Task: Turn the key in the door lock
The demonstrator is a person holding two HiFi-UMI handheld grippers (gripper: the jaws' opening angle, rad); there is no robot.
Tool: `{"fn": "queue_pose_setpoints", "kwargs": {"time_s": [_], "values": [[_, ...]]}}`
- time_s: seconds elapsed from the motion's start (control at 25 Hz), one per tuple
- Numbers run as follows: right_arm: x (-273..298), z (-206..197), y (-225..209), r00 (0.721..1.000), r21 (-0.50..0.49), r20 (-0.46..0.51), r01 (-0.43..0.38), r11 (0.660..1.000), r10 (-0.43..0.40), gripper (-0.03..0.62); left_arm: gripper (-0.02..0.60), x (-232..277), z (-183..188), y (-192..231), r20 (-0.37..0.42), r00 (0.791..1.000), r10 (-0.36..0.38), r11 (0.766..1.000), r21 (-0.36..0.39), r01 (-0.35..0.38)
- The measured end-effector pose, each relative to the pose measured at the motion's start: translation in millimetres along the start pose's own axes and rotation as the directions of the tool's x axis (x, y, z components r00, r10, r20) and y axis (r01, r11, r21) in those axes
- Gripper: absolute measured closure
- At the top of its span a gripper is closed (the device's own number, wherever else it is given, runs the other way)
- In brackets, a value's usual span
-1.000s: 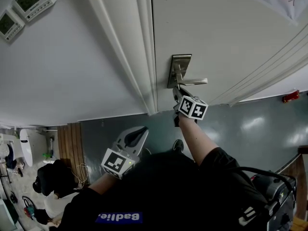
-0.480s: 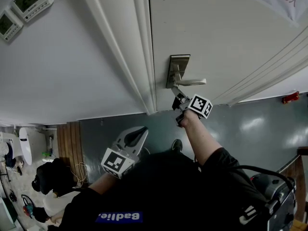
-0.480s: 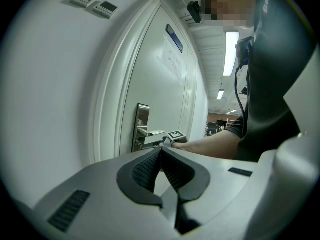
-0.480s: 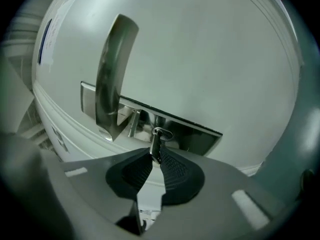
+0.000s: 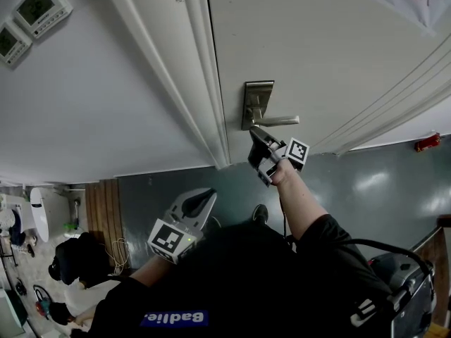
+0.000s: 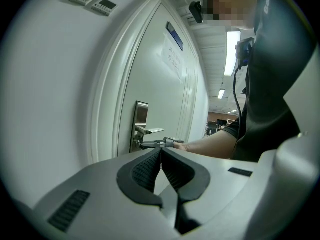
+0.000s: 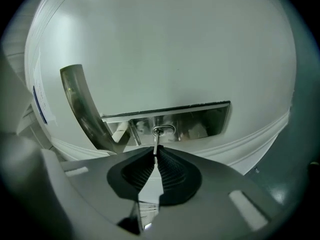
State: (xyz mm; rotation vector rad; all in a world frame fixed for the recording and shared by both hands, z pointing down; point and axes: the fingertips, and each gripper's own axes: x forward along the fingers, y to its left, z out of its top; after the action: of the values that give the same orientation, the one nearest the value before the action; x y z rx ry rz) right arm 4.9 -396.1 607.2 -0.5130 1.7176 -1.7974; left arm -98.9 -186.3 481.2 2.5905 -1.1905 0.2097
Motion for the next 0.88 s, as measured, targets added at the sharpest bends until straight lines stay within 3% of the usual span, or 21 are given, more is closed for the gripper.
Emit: {"fn": "queue_pose_setpoints", "kwargs": {"time_s": [0.16, 0.36, 0.48, 0.6, 0.72, 0.88], "values": [[0.5, 0.7, 0.6, 1.0, 0.025, -0.007, -0.026, 0.999, 0.027, 0.574, 0.568, 0.8, -1.5, -1.7, -0.014, 1.0, 0.001, 1.0, -0.005, -0.001], [-0.9, 1.2, 2.0, 1.0, -0.037, -0.003, -0.016, 0.999, 0.016, 0.565, 0.568, 1.6, -1.3, -7.1, -0.015, 1.0, -0.017, 1.0, -0.003, 0.017], [-5.9, -4.1, 7.0, 1.0, -0.106, -0.011, -0.01, 0.994, 0.009, 0.436, 0.568, -1.4, 0.9, -9.2, 0.001, 0.999, -0.035, 0.999, 0.001, 0.035], [-20.0, -19.5, 13.9, 1.0, -0.192, -0.018, 0.009, 0.981, -0.013, 0.393, 0.568, -8.9, 3.1, -11.8, 0.014, 0.998, -0.064, 0.998, 0.007, 0.064], [-42.1, -49.7, 23.3, 0.998, -0.332, -0.043, 0.036, 0.942, -0.053, 0.393, 0.568, -18.3, 2.8, -15.7, 0.025, 0.994, -0.106, 0.994, 0.015, 0.105], [-71.0, -103.2, 41.1, 0.99, -0.576, -0.085, 0.041, 0.817, -0.11, 0.398, 0.568, -29.7, -0.4, -18.9, 0.063, 0.985, -0.161, 0.987, 0.011, 0.161]]}}
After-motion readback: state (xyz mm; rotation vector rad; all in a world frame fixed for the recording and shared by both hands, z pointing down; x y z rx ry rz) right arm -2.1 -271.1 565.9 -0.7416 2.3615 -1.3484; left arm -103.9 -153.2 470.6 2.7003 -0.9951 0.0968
